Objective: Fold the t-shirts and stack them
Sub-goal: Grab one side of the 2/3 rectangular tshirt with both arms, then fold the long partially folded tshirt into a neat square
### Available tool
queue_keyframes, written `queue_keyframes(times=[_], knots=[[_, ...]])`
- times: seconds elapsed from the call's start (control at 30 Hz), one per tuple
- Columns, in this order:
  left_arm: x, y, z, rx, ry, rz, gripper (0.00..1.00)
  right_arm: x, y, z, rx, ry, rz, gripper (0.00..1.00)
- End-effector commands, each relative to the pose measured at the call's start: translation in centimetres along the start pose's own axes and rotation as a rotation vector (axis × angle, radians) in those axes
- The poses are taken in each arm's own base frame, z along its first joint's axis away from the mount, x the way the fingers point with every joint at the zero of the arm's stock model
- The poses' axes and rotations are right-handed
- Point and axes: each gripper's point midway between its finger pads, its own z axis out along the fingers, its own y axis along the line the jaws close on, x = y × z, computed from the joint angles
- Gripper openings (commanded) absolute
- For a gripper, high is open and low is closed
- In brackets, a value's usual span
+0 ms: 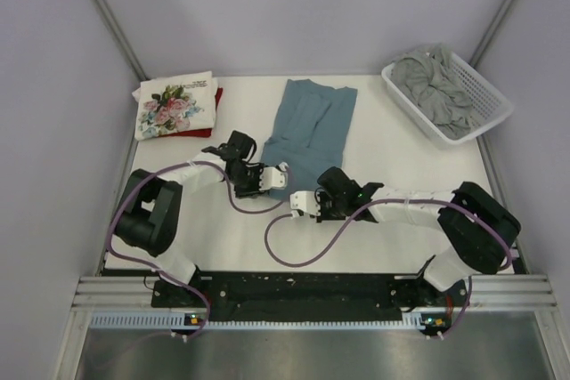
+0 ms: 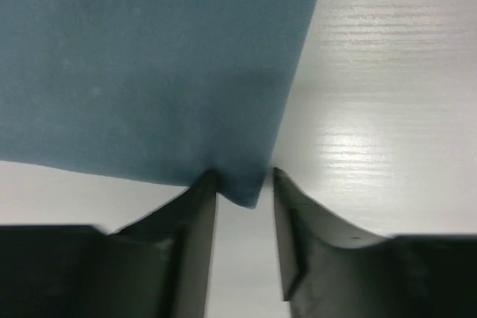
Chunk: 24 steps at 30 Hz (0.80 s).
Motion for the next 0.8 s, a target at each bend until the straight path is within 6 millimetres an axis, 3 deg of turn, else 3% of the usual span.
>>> queue_keyframes(times=[0.0, 0.07, 0.1, 0.2, 0.3, 0.47, 0.77], knots=[[0.1, -1.5, 1.5, 0.052, 0.026, 0.007, 0.29, 0.3, -0.4, 0.2, 0.034, 0.027, 0.031, 0.09], [0.1, -1.3, 1.3, 0.042, 0.032, -0.002, 0.06, 0.2, -0.5, 0.0, 0.042, 0.023, 0.034, 0.00], [0.2, -1.2, 1.2, 0.027, 0.039, -0.012, 0.00, -0.1, -0.6, -0.2, 0.044, 0.013, 0.038, 0.00], [0.1, -0.7, 0.2, -0.039, 0.042, -0.057, 0.00, -1.2, -0.3, -1.6, 0.034, -0.026, 0.061, 0.00], [-0.4, -1.7, -1.4, -0.059, 0.029, -0.098, 0.00, -2.9, 0.4, -3.4, 0.023, -0.066, 0.050, 0.00], [-1.3, -5.4, -5.3, -0.036, -0.003, -0.129, 0.00, -5.2, 2.9, -6.6, -0.036, -0.124, 0.040, 0.00], [-3.6, -13.1, -14.1, 0.063, -0.066, -0.176, 0.00, -10.2, 7.6, -14.3, -0.197, -0.294, 0.084, 0.00]])
